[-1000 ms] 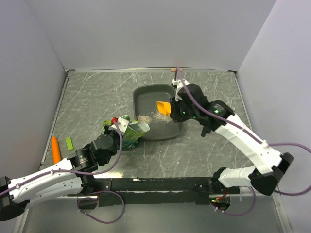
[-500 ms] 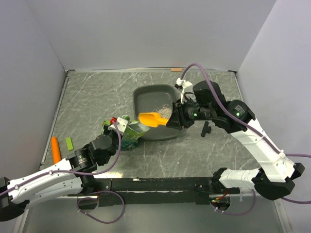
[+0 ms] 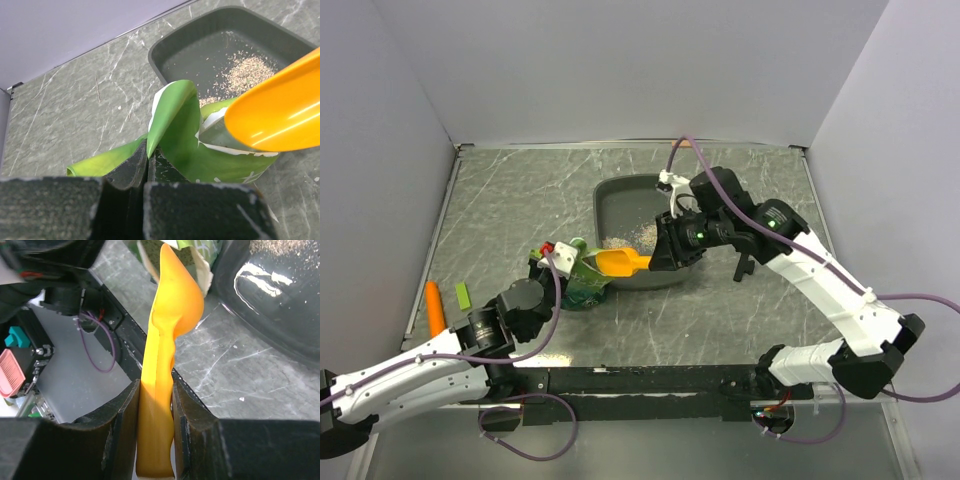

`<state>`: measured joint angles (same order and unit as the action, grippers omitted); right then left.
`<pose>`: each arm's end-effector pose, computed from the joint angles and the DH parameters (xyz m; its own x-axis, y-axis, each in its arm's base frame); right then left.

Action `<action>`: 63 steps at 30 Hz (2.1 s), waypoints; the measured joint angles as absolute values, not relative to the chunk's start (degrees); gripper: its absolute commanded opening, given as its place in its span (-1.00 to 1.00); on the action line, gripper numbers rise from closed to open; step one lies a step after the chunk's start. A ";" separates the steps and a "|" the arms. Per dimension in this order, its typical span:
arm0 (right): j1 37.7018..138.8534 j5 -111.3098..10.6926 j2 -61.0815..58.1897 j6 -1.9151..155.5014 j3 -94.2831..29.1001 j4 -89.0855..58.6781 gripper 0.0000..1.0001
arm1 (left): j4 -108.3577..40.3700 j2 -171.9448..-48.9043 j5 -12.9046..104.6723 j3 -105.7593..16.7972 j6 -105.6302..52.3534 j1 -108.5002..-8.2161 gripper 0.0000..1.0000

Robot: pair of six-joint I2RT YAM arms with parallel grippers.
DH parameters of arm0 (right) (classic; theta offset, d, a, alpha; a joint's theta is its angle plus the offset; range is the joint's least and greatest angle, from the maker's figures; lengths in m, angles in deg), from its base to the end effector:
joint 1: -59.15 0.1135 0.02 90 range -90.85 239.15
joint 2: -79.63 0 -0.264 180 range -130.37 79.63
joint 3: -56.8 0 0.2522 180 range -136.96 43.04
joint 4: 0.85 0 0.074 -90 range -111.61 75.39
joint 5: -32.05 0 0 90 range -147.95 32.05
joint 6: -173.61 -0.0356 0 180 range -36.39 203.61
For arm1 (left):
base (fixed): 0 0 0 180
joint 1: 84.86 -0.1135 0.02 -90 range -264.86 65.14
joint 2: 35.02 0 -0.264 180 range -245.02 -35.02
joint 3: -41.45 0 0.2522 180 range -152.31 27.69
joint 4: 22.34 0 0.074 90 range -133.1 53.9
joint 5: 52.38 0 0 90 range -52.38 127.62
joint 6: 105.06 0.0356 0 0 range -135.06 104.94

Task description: Fill the litter box with clean litter

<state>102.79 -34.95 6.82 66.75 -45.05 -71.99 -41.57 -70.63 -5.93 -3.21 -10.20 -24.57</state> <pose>0.1653 0.1769 0.4165 -0.7094 -0.3076 -0.6341 -0.6680 0.5802 0.4659 0.0970 -0.1204 0.2892 -0.0624 0.2333 -0.9704 0.2998 0.9318 0.2047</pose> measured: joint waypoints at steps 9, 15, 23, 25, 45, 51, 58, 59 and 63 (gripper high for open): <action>102.79 -33.94 3.52 67.44 -44.09 -69.94 -1.00 | -41.57 -69.30 -5.23 -3.21 -10.13 -24.57 -0.98; 102.79 -31.89 -1.14 68.14 -44.05 -68.76 -1.00 | -41.57 -69.13 -4.22 -3.21 -9.96 -24.57 -0.98; 103.20 -28.72 -11.89 67.84 -48.72 -70.33 -1.00 | -41.70 -69.26 -2.65 -3.21 -10.00 -24.57 -0.98; 103.57 -28.72 -14.14 67.49 -50.14 -71.21 -1.00 | -41.90 -69.30 -2.65 -3.21 -10.02 -24.57 -0.99; 109.30 -31.36 -32.17 64.28 -64.81 -80.34 -1.00 | -44.87 -68.97 -2.50 -4.82 -11.62 -24.67 -0.98; 109.00 -26.62 -33.94 63.34 -61.62 -76.76 -1.00 | -45.83 -68.73 -2.01 -4.82 -11.77 -24.65 -0.98; 106.90 -17.53 -32.33 60.01 -48.51 -61.81 -1.00 | -47.26 -68.73 -0.40 -4.69 -11.73 -24.46 -0.99; 106.55 -16.34 -31.65 59.42 -46.60 -59.54 -1.00 | -47.47 -68.71 -0.18 -4.63 -11.73 -24.43 -0.99; 104.73 -12.41 -27.91 56.47 -37.73 -47.99 -1.00 | -47.23 -68.69 -0.14 -4.47 -11.66 -24.46 -0.99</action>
